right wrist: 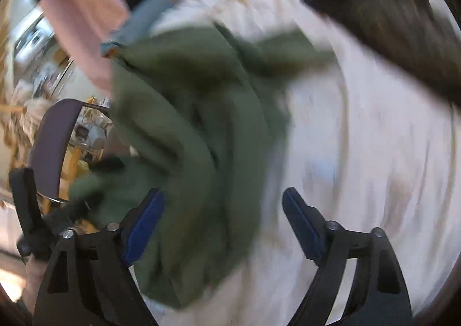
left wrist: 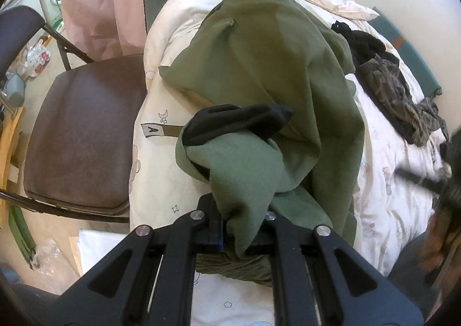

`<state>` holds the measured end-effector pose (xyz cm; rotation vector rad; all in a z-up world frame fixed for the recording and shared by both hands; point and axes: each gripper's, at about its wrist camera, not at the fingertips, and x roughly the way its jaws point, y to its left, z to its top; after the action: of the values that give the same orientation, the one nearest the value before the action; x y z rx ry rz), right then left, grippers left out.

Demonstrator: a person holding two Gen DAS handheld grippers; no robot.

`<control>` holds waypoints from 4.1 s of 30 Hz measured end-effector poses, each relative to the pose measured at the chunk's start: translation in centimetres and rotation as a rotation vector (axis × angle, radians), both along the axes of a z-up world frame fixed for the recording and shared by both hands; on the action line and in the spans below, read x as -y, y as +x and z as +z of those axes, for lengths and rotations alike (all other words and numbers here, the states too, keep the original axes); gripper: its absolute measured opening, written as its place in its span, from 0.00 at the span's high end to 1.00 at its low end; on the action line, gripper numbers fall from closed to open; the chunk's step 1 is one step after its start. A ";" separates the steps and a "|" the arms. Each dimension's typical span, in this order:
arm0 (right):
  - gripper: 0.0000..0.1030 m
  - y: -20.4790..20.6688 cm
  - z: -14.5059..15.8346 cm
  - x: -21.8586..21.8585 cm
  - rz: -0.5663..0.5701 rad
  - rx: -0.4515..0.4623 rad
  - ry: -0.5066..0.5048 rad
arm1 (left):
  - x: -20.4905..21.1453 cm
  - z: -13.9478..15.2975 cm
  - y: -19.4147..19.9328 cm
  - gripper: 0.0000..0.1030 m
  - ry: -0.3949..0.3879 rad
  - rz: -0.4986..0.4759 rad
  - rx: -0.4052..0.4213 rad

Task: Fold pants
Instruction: 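Grasp the olive pants waistband with the left tool while the right tool holds a leg, then lift the olive pants by the waistband with both tools and shake them out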

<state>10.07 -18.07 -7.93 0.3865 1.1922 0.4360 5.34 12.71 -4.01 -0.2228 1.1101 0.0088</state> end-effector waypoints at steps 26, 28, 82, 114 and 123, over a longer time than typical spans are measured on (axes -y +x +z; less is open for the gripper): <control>1.00 -9.2 10.0 8.5 -0.232 0.329 0.153 | -0.4 3.3 -6.1 0.93 -0.049 -0.019 -0.029; 1.00 -8.8 10.6 9.7 -0.266 0.327 0.091 | 0.6 2.6 -6.1 0.93 -0.057 -0.036 -0.042; 0.90 -12.6 30.7 4.3 0.056 0.635 0.117 | 3.1 29.5 -9.3 0.90 -0.197 -0.172 0.503; 0.89 9.7 29.5 1.0 0.016 0.456 -0.033 | 4.1 22.3 11.7 0.89 -0.053 -0.109 0.270; 0.89 19.4 25.3 -2.8 0.061 0.450 -0.124 | 1.7 16.8 21.2 0.89 0.001 -0.038 0.199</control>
<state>29.47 -15.31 17.35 0.1325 0.7884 0.4700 26.54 10.98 12.82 -0.1973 0.9163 -0.0460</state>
